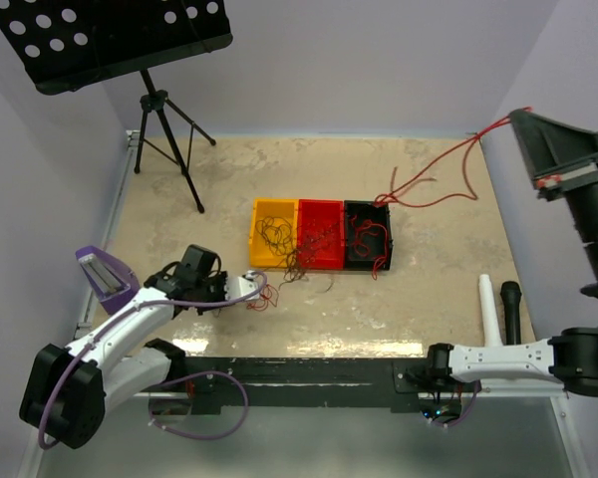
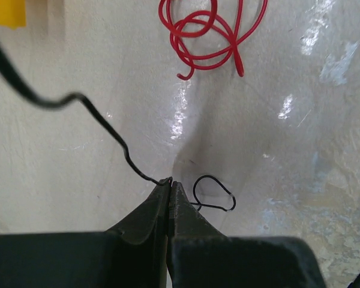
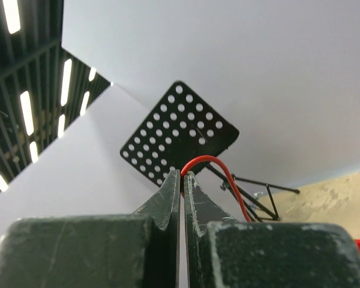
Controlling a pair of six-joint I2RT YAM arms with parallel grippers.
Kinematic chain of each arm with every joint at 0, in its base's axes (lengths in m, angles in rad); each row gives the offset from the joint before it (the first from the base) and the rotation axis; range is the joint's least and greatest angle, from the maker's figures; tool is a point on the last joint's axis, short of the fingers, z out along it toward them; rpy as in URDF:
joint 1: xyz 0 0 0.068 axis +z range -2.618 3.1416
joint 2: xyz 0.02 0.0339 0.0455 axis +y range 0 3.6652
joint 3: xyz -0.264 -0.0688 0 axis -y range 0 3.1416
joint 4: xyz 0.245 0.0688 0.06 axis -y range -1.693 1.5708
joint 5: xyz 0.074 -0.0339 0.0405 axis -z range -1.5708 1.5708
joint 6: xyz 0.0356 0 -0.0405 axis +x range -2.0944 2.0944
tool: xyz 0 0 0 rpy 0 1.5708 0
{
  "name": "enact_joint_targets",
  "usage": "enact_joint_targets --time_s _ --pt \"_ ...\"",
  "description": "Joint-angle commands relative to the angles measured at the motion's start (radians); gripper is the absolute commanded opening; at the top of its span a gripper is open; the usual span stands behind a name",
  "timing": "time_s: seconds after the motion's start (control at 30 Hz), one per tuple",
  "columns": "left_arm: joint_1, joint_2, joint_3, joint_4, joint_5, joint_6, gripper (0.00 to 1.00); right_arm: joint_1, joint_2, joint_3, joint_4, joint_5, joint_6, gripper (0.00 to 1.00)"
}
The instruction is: Untangle the cables
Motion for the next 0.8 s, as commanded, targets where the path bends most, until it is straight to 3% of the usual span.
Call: enact_joint_targets --time_s 0.0,0.4,0.77 --pt "0.003 -0.048 -0.037 0.045 -0.089 0.07 0.0 0.003 -0.024 0.052 0.08 0.047 -0.117 0.0" --pt "0.003 -0.066 -0.018 0.018 -0.061 0.058 0.0 0.003 -0.044 -0.025 0.042 0.135 -0.121 0.0" --pt "0.003 -0.08 0.297 -0.152 0.209 -0.063 0.0 0.0 -0.047 -0.482 0.097 0.219 0.011 0.0"
